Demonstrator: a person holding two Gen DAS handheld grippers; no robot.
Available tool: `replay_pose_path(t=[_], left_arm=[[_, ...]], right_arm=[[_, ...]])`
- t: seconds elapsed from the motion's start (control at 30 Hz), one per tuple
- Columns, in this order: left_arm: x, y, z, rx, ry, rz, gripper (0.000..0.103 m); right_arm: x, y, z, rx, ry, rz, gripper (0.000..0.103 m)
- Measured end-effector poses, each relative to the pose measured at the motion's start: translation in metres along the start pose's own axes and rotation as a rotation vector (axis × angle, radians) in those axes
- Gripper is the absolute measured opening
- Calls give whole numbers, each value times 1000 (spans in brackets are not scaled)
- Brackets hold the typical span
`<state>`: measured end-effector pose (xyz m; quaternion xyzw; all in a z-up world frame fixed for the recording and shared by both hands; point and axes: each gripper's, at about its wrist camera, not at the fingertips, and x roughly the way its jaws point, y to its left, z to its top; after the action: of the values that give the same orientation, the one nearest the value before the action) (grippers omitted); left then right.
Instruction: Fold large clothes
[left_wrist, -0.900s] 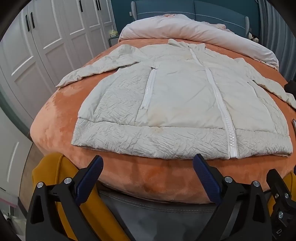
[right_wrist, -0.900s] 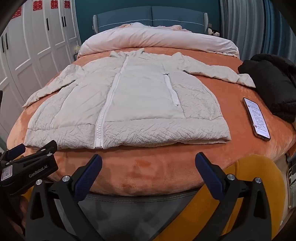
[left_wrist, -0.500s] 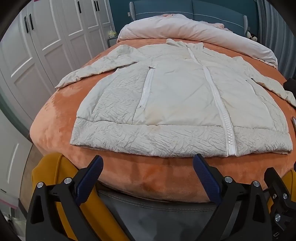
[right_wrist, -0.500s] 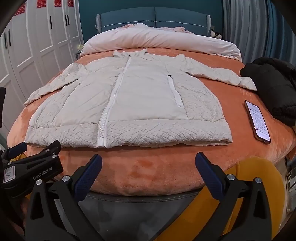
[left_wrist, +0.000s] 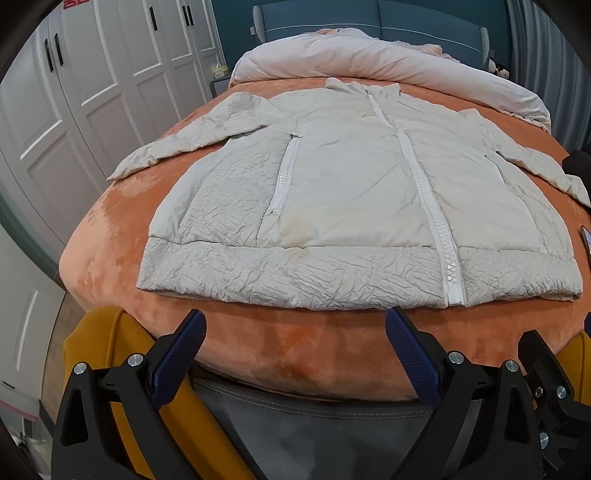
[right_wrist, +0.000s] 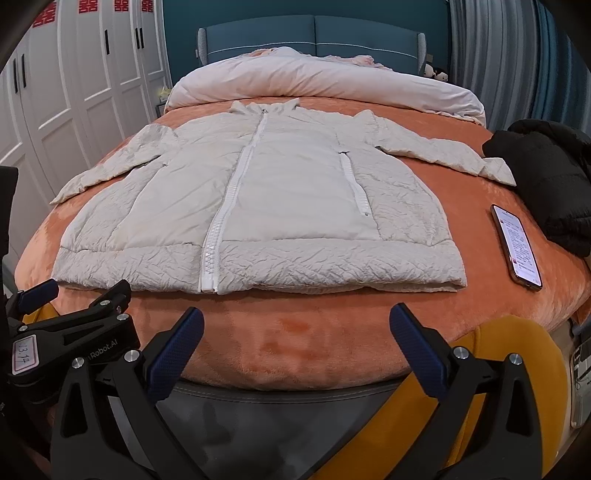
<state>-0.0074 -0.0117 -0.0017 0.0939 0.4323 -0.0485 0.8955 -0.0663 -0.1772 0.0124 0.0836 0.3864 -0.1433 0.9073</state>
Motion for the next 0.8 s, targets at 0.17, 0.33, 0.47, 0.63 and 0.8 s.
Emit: replay_pose_path(t=[0.17, 0.33, 0.47, 0.63, 0.8], left_arm=[[0, 0, 0, -1, -3, 4, 94], [-1, -1, 0, 1, -8, 7, 94], [-1, -1, 0, 1, -9, 7, 94], [-1, -1, 0, 0, -10, 9, 93], [-1, -1, 0, 1, -11, 9, 93]], right_arm=[[0, 1, -1, -2, -2, -1, 98], [-1, 2, -1, -1, -2, 0, 98], [0, 1, -1, -2, -2, 1, 98], [0, 1, -1, -2, -1, 1, 98], [0, 0, -1, -2, -2, 1, 98]])
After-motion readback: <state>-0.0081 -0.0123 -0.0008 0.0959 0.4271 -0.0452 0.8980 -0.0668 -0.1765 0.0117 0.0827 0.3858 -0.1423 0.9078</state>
